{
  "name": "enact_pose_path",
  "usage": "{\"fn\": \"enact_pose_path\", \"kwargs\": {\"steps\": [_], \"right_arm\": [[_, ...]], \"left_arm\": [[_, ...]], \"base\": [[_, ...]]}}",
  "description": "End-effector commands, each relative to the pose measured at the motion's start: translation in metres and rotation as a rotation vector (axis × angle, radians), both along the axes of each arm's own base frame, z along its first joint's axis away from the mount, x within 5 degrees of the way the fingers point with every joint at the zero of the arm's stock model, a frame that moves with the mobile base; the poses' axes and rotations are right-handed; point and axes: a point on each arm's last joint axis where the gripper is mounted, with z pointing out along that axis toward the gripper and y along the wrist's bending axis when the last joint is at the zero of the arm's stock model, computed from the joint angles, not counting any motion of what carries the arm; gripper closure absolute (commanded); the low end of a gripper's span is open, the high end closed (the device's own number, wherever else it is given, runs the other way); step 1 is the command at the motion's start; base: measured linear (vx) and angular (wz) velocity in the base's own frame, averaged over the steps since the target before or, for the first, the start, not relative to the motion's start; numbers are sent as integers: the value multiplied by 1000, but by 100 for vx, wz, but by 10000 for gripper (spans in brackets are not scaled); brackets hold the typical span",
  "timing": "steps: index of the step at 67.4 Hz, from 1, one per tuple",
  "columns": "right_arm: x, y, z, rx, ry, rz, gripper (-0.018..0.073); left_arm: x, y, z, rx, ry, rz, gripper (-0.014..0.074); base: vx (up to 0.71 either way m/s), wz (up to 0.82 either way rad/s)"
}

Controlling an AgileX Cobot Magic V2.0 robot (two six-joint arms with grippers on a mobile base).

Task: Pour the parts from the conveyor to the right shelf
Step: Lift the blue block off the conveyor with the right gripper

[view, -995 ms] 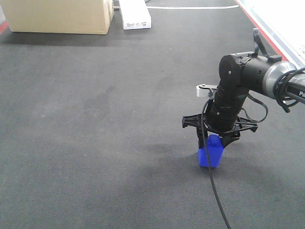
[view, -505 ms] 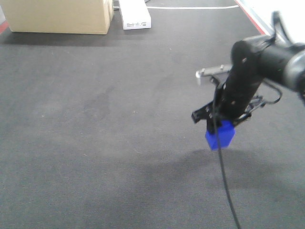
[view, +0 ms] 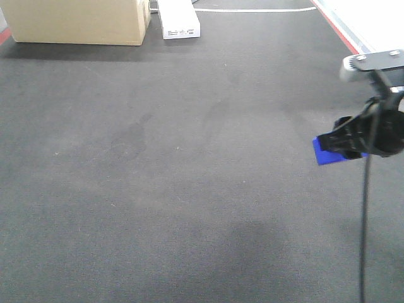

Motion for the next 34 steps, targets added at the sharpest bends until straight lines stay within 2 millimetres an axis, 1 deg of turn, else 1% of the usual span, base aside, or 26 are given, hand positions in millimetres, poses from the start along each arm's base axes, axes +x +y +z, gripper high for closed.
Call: {"fn": "enact_pose_path", "kwargs": {"steps": [1, 11, 21, 34], "right_arm": [[-21, 1, 29, 27, -212, 16, 561], [-54, 1, 40, 61, -299, 30, 561], [-83, -4, 44, 82, -375, 29, 561], [-127, -12, 49, 107, -545, 23, 561]], "left_arm": [[0, 0, 0, -16, -60, -6, 603], [0, 0, 0, -16, -60, -6, 603], [0, 0, 0, -16, -60, -6, 603], [0, 0, 0, -16, -60, -6, 603]], "base": [[0, 0], [0, 0], [0, 0], [0, 0]]}}
